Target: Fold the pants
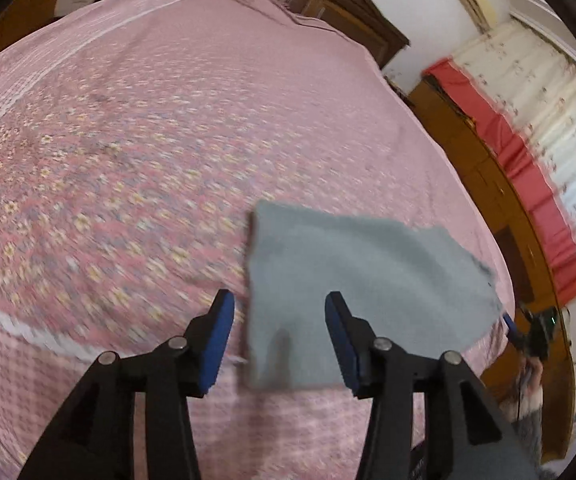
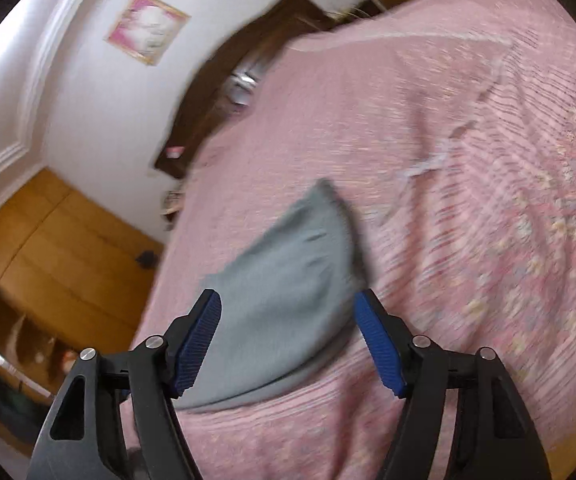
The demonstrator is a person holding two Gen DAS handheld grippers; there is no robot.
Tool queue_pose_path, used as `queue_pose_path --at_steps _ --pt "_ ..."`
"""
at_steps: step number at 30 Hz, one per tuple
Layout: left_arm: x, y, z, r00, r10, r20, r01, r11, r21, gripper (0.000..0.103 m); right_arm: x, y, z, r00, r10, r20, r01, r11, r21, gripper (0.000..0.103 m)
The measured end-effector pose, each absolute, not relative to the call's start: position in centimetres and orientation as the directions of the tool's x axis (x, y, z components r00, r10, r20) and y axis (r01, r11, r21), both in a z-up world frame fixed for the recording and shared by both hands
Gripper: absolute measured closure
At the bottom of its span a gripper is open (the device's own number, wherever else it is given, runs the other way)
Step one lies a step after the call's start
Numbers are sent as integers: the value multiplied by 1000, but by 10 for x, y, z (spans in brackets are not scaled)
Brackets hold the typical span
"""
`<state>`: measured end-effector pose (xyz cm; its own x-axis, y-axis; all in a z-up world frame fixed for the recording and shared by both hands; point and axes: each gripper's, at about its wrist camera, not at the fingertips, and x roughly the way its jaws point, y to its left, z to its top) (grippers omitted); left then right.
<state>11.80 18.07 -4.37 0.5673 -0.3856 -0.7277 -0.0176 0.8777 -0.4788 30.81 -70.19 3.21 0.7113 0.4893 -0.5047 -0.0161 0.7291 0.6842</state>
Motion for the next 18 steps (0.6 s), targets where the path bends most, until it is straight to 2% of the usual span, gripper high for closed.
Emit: queue_pose_path --at_steps 2,5,10,13,15,18 --pt "112 167 -47 552 -367 -749 -12 894 -447 53 314 -707 24 676 464 -573 75 730 679 49" --pt "106 147 -52 533 -357 -767 4 908 -419 53 306 -701 21 648 582 -492 -12 654 757 49" --pt "98 129 -59 522 -346 -780 24 920 -391 53 305 -675 30 612 580 -538 -68 716 694 47" --pt "100 126 -62 522 -350 -778 7 914 -406 53 325 -674 14 591 538 -601 35 727 686 46" --pt "108 130 -62 527 -362 -769 -9 903 -430 53 332 -686 1 588 514 -624 106 716 690 58" --pt "100 135 -60 533 -365 -764 -5 901 -433 53 333 -700 -2 635 512 -578 95 691 716 59"
